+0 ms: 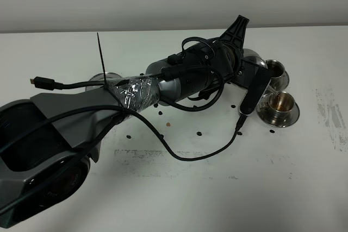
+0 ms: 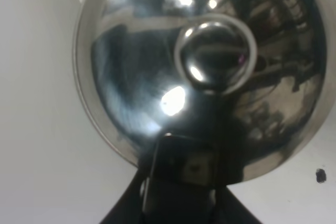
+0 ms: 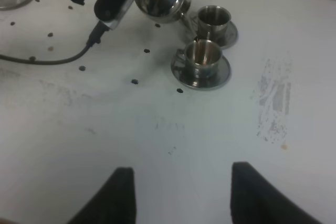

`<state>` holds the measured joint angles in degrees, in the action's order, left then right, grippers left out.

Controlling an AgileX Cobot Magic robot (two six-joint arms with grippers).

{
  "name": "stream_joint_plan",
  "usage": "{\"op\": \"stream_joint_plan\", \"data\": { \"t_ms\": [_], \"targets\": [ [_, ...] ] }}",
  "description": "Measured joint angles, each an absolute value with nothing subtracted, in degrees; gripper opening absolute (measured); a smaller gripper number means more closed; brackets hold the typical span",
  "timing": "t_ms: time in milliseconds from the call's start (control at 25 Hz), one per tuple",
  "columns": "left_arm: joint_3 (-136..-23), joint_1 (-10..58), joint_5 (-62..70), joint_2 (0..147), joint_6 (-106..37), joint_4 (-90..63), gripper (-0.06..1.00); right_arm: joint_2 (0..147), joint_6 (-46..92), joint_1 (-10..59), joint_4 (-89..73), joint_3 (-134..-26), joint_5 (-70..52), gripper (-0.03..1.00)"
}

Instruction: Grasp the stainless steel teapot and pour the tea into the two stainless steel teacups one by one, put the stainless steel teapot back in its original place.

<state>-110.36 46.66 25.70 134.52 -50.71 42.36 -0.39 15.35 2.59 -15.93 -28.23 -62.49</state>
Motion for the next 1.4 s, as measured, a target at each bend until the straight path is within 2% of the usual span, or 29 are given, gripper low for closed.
{"op": "stream_joint_plan", "data": {
  "t_ms": [1400],
  "targets": [
    [-110.36, 46.73, 25.53, 134.52, -52.34, 45.13, 0.16, -0.39, 15.35, 2.59, -15.93, -28.23, -62.49, 0.40]
  ]
}}
